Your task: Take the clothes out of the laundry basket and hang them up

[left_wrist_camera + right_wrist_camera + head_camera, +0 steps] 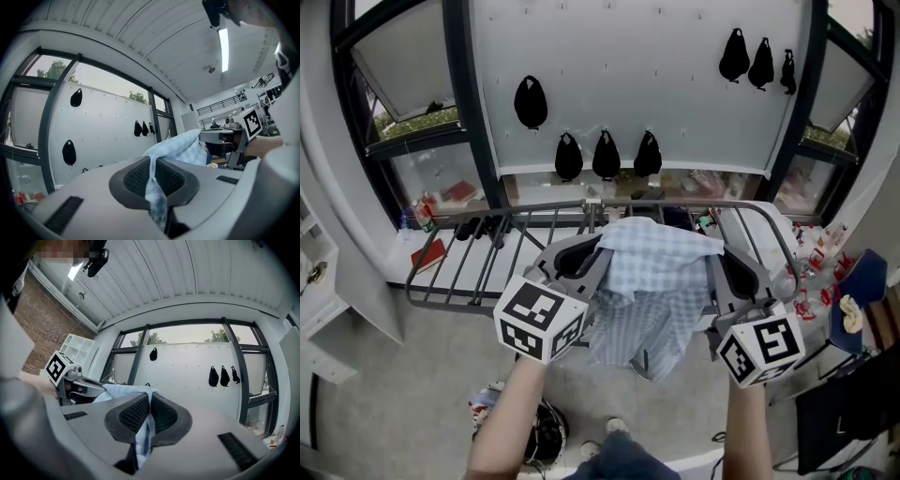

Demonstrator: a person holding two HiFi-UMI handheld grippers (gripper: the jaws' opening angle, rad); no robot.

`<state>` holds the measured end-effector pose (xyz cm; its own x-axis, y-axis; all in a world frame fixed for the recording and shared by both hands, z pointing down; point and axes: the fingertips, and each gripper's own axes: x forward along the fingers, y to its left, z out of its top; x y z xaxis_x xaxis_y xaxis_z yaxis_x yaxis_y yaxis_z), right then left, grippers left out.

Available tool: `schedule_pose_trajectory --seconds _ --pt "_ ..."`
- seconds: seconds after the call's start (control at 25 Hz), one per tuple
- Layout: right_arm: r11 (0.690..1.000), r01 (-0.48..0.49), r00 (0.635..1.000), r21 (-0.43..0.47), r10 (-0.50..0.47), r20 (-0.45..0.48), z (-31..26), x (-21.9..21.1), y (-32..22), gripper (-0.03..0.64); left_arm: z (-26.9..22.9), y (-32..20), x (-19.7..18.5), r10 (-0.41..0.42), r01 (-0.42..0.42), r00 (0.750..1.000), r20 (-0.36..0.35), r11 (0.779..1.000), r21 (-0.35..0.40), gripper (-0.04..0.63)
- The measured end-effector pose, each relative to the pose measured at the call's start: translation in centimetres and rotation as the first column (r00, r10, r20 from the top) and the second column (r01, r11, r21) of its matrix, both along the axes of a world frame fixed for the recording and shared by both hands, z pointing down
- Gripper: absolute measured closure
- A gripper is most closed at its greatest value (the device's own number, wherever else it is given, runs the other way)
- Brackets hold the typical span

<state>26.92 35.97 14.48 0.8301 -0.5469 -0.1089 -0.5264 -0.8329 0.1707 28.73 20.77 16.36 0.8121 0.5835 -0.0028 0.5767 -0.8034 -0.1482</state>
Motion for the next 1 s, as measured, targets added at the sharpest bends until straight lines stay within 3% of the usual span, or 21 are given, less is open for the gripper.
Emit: schedule_pose_trajectory --seconds 0.4,0.72,1.0 --pt "1.000 -0.015 1.000 -0.016 0.016 0.025 1.4 6.9 -0.5 0.606 1.5 -0.6 6.1 -0.016 0.016 1.000 0.020 1.000 -0.016 0.552" --pt "0.998 -0.034 0.992 -0.048 0.039 0.118 5.9 19.0 -0.7 0.605 6.4 -0.7 17.6 -0.035 0.036 0.993 0.116 0.999 -0.004 0.552" --pt "0.993 -0.027 0.971 -0.111 0.053 0.235 12.1 29.0 -0.8 0.604 13.2 -0.8 26.8 -0.065 0.062 0.970 0.236 0.998 0.017 0.552"
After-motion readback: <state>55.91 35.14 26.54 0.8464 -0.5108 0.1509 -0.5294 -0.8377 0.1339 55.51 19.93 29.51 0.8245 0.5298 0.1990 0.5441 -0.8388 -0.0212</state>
